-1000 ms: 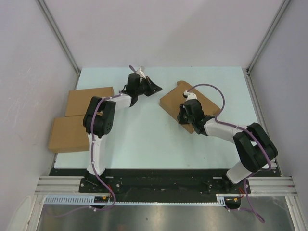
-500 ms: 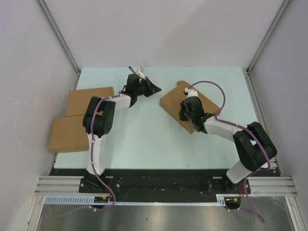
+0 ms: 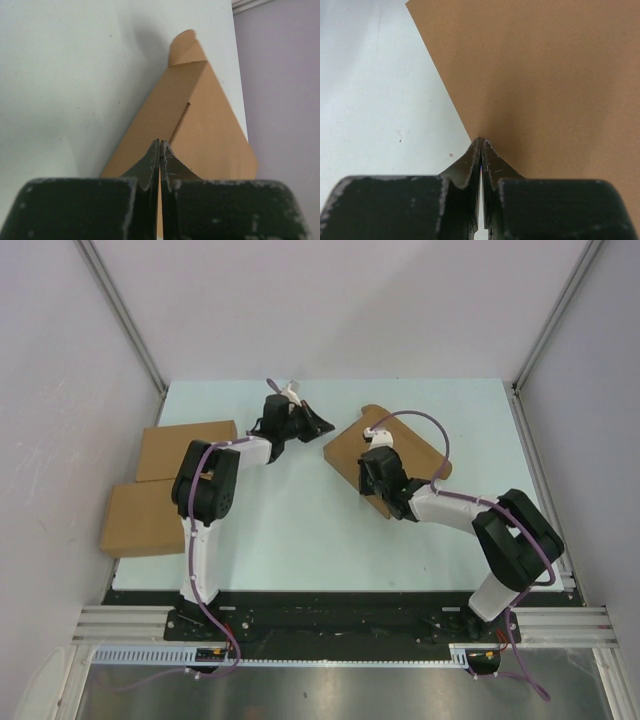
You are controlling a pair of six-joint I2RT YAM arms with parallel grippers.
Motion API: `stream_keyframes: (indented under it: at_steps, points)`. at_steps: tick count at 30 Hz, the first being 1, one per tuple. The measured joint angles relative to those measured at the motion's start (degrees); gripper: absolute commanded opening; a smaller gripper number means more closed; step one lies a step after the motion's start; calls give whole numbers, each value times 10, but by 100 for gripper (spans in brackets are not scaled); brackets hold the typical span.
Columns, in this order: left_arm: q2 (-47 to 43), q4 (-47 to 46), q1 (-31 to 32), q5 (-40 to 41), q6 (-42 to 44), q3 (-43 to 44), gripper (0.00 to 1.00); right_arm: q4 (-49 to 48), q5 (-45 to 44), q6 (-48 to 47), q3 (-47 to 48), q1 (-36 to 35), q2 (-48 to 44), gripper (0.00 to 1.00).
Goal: Fold the paper box
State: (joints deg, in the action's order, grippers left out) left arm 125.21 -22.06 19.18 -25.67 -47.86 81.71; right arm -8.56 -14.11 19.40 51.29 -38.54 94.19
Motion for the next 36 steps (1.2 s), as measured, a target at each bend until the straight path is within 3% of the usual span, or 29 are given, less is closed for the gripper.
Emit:
stream_keyframes:
  at_steps: [10, 15, 26, 32, 36]
  points:
    - [-3, 2, -12, 1, 1, -5, 0, -17, 14, 10, -9, -49, 22, 3]
    - [-11, 5, -25, 6, 3, -21, 0, 28, 12, 10, -32, -52, 40, 2]
    - [-17, 6, -40, 20, 3, -59, 0, 36, -21, 2, -35, -76, 40, 0]
    - [-50, 6, -43, 35, 3, -85, 0, 68, -64, -11, -39, -111, -27, 0]
    - [-69, 3, -44, 35, 3, -90, 0, 68, -88, -30, -1, -87, -64, 0]
